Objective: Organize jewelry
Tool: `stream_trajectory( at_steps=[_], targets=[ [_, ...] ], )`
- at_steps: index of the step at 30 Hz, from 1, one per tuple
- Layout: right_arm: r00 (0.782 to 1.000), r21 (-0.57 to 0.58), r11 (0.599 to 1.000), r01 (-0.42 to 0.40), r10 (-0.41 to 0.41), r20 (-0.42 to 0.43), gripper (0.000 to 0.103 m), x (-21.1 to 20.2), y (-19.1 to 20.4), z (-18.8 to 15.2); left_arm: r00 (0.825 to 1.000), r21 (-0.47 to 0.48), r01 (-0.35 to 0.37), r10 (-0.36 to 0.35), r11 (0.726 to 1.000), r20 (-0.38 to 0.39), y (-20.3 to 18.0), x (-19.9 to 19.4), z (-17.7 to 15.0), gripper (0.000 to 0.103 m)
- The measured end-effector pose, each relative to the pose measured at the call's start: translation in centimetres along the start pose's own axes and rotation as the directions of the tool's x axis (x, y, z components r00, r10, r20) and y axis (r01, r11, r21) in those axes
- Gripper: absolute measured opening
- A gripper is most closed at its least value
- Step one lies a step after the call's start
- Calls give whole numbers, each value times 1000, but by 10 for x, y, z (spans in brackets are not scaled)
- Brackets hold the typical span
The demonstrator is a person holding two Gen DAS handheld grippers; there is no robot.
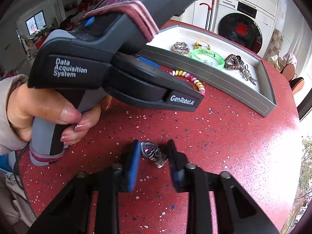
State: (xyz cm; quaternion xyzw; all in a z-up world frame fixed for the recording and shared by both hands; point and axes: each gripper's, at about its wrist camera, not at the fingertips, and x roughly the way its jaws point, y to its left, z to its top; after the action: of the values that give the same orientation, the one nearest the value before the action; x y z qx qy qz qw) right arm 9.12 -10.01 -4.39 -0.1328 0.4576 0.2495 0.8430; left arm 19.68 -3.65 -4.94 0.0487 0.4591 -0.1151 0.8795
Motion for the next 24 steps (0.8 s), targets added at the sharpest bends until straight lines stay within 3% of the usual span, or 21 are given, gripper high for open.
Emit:
stream_trajectory(
  at_steps=[3, 9, 18, 19, 21, 24],
  targets=[
    [1000, 4, 1000, 2, -2, -3, 19, -1, -1, -1, 1000, 11, 6, -6, 1000, 2, -1, -1, 0, 73],
    [1000, 69, 997, -26, 26, 1, 19, -8, -13, -6, 1000, 11, 7, -7, 1000, 4, -3, 0, 0, 72],
    [998, 191, 980, -57, 52, 31, 19, -23, -44, -14, 1000, 26, 19, -19, 999, -2, -8, 0, 1, 52],
    [998, 202, 978, -58, 52, 33, 19, -23, -46, -15, 1000, 30, 16, -16, 999, -1, -8, 0, 1, 41],
    [998, 223, 973, -57, 51, 37, 19, -25, -52, -18, 1000, 35, 23, -22, 999, -4, -8, 0, 1, 31],
    [998, 256, 965, -51, 43, 36, 19, -27, -60, -22, 1000, 31, 29, -29, 999, -5, -7, -1, 0, 28]
  ],
)
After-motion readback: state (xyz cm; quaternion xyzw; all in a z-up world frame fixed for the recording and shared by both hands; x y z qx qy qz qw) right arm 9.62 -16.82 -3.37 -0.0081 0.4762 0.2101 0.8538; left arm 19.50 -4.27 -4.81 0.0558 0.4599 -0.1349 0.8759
